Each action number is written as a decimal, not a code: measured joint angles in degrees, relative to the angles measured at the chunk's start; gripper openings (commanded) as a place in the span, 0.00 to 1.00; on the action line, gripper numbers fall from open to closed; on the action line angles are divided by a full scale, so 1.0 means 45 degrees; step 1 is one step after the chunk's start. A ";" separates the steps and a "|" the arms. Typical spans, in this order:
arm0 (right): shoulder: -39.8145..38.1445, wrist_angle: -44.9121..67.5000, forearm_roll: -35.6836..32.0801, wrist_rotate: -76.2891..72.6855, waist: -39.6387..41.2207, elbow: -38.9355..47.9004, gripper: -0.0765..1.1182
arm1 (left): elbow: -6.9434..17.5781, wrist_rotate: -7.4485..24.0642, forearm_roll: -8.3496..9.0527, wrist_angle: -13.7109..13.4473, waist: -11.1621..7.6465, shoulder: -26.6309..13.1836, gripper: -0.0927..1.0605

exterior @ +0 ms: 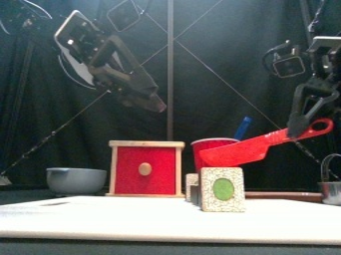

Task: Place sushi on board then cut the sushi with the knife then place the pieces on the plate
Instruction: Cut the sushi into 4 pieces

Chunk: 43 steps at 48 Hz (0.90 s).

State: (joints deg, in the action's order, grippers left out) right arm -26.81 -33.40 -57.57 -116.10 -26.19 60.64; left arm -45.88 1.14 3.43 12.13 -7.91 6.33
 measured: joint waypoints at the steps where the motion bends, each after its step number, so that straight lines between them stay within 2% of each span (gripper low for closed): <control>1: -0.0098 -0.0137 0.0117 0.0000 -0.0156 0.0020 0.32 | -0.0078 -0.0020 0.0000 0.0078 0.0039 0.0078 0.89; 9: -0.0762 -0.0957 0.0410 0.0000 -0.1094 0.0098 0.32 | -0.0684 -0.0078 0.0000 0.0938 0.0293 0.0566 0.89; 14: -0.0937 -0.1035 0.0469 0.0000 -0.1641 -0.0078 0.32 | -0.0918 -0.0078 0.0000 0.1465 0.0273 0.0723 0.89; 17: -0.0937 -0.1016 0.0566 0.0020 -0.1953 -0.0234 0.32 | -0.1016 -0.0078 0.0000 0.1582 0.0293 0.0723 0.89; 26: -0.0840 -0.1211 0.1738 0.0000 -0.2930 -0.0449 0.32 | -0.1094 -0.0078 -0.0098 0.1641 0.0332 0.0723 0.89; 35: -0.0801 -0.2500 0.3359 0.0000 -0.3867 -0.0449 0.32 | -0.1211 -0.0078 -0.0137 0.1641 0.0332 0.0723 0.89; 43: -0.0820 -0.2871 0.3594 0.0000 -0.4043 -0.0449 0.33 | -0.1230 -0.0078 -0.0195 0.1699 0.0352 0.0723 0.89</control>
State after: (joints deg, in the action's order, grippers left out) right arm -30.50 -46.32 -41.40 -116.10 -44.38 58.62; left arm -51.42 0.79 2.55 19.78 -6.33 9.58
